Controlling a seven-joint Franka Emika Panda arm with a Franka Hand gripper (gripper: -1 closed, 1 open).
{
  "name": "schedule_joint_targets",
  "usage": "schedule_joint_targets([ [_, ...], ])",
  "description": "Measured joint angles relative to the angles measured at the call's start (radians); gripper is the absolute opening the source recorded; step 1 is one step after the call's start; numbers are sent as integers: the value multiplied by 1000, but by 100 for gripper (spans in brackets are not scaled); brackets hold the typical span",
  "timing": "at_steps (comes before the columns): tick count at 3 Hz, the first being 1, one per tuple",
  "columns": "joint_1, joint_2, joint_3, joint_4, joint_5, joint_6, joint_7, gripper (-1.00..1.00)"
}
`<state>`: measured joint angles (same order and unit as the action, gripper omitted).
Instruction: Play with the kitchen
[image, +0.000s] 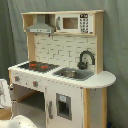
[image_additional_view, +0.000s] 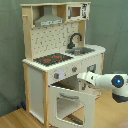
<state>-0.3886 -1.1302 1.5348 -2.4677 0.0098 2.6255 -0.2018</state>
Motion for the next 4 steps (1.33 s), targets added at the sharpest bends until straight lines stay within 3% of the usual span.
schedule_joint_targets([
  [4,64,-128,-205,-1,-4,-2,-353,100],
])
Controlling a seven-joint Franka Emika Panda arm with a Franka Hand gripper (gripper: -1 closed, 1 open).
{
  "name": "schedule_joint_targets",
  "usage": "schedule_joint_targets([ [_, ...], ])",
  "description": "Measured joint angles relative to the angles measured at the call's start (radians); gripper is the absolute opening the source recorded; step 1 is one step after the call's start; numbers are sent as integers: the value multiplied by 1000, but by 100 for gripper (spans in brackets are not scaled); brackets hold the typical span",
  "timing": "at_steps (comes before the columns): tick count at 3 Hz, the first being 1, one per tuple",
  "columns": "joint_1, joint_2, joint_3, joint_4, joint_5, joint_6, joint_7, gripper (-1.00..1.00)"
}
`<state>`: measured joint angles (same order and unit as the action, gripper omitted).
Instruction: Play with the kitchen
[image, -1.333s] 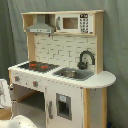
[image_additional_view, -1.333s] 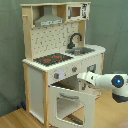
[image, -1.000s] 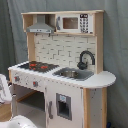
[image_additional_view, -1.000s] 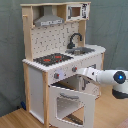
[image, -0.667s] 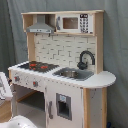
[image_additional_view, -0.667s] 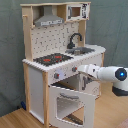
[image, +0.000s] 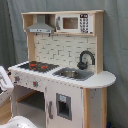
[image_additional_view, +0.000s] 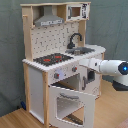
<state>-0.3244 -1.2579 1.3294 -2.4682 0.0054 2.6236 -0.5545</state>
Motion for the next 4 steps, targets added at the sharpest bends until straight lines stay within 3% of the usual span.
schedule_joint_targets([
  [4,2,-161,-168,19,0,-5,-379,100],
])
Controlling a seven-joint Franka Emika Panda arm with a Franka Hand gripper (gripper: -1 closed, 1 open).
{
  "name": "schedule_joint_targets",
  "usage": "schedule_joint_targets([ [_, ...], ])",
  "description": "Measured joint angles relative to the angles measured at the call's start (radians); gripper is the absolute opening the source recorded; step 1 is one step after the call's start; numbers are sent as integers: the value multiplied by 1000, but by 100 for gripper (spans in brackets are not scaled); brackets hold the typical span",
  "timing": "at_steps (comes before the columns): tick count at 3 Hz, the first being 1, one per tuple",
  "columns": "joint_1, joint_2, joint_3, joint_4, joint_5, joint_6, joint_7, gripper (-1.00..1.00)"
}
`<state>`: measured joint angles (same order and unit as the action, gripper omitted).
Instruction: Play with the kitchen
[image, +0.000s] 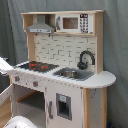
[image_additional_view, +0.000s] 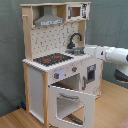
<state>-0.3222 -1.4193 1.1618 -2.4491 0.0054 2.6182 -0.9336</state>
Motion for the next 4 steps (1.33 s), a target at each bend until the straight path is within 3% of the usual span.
schedule_joint_targets([
  [1,-2,-21,-38,1,0,13,-91,100],
  [2,-7,-21,-80,1,0,63,-177,100],
  [4,-9,-19,-204,4,0,129,-356,100],
])
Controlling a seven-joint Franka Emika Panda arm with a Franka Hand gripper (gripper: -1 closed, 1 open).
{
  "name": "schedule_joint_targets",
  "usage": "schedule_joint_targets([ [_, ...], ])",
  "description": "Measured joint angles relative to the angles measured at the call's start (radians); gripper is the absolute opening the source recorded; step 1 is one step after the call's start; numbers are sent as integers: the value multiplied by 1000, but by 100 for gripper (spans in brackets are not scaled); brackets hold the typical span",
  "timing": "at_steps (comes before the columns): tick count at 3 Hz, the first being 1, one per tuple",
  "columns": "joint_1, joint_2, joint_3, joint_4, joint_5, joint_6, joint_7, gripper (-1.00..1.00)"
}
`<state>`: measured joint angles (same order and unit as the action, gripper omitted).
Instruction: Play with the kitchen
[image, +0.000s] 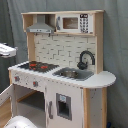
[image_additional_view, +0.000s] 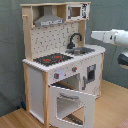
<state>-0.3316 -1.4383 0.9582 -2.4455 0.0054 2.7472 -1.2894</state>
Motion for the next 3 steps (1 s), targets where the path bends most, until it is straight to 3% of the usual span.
schedule_joint_targets([
  [1,-21,24,-37,0,0,56,-73,100],
  [3,-101,119,-71,2,0,206,-164,100],
])
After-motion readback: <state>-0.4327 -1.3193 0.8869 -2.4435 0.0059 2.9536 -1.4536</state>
